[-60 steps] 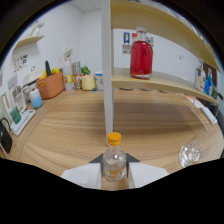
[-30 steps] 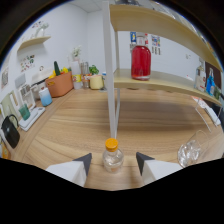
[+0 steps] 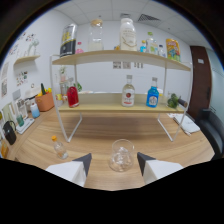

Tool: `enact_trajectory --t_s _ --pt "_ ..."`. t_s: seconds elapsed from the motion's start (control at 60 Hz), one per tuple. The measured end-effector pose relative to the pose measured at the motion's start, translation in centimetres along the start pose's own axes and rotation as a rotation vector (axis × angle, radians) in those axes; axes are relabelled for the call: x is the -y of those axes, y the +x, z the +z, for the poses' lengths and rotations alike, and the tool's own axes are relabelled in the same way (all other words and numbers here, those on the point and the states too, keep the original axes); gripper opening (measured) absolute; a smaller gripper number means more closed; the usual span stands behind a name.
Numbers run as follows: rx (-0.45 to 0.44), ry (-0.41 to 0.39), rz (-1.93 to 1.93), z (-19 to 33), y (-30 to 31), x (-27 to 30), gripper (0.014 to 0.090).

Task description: Make me a cup of Mount Fuji.

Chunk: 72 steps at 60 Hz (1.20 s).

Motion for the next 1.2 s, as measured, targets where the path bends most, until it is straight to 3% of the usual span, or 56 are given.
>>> enact_trajectory --t_s 0.083,0.283,0.433,0.567,0.817,1.033,1.2 --pt "-0.025 -0.010 0.003 -0.2 3.5 0.5 0.0858" --pt "-0.018 0.141 0.016 2.2 9.5 9.3 0.0857" --pt "-0.011 0.200 -0.009 6.6 12.4 13.9 0.0836" --pt "0.007 0.190 -0.035 10.3 13.4 14.8 0.0743" --pt "0.042 0.136 -0.045 14.1 13.5 14.0 0.0376" --pt "0.018 0.139 0.012 13.4 13.9 14.1 0.0358" --pt "0.009 0.192 0.025 9.3 13.8 14.9 0.0356"
